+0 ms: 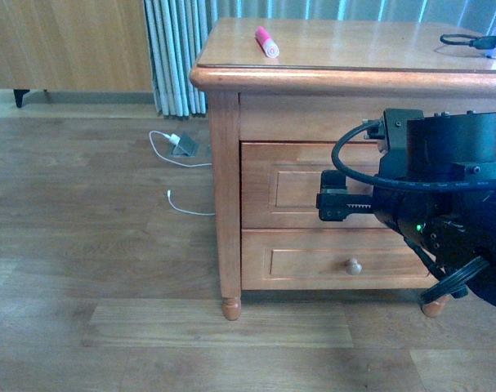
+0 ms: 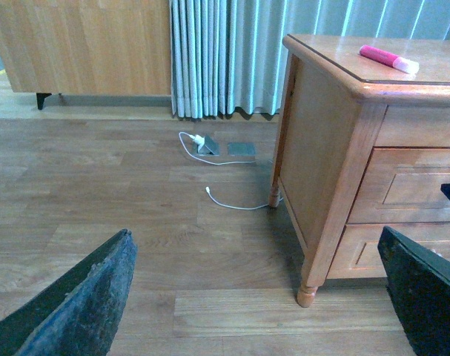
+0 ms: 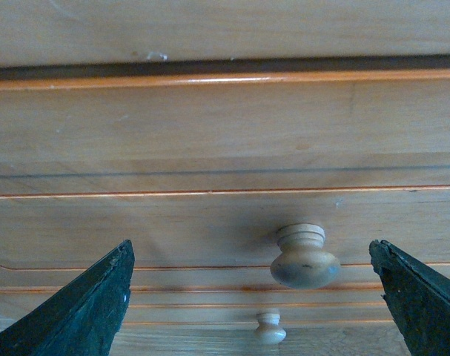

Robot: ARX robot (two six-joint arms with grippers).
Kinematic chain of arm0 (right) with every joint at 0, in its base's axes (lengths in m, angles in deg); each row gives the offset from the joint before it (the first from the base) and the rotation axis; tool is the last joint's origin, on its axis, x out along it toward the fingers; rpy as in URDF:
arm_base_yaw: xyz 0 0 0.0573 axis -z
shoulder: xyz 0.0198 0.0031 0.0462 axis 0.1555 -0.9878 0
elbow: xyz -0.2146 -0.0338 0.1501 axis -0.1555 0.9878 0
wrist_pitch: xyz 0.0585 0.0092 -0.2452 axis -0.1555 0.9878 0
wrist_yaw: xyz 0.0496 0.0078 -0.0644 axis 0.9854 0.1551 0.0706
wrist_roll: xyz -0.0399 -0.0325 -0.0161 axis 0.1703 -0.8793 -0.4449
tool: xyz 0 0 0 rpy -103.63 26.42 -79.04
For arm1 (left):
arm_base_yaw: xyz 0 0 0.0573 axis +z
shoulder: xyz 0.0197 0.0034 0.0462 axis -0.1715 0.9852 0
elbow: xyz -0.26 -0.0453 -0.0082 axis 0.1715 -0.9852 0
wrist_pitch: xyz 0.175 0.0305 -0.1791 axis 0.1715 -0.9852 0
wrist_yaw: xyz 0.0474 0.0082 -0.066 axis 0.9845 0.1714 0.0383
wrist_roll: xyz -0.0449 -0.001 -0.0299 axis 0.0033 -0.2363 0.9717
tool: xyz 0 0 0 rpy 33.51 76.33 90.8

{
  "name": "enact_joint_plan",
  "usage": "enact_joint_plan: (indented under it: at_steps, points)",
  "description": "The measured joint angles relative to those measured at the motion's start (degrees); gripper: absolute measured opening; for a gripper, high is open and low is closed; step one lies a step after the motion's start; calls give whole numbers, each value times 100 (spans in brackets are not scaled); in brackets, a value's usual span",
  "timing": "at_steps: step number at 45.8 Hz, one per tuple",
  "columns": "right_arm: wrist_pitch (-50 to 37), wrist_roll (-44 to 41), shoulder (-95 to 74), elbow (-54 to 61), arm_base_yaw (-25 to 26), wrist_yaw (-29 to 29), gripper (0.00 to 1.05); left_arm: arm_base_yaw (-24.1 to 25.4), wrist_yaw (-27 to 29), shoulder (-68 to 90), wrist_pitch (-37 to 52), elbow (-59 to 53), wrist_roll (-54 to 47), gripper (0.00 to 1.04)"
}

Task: Place pink marker in drawer with both arms

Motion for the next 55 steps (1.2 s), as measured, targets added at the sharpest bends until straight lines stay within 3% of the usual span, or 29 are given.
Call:
enact_joint_plan:
  at_steps: [37,41,49,55]
  points:
    - [-245,-232,-393,-236,245,214,95,0,0,0,0,0,0,99]
    - [-245,-247,-393,-238,243,210,83,0,0,0,0,0,0,99]
    - [-264,-291,-393,-236,212,140,46,0,0,0,-2,0,0,99]
    - [-271,-345,-393,-232,210,76,29,0,0,0,0,0,0,99]
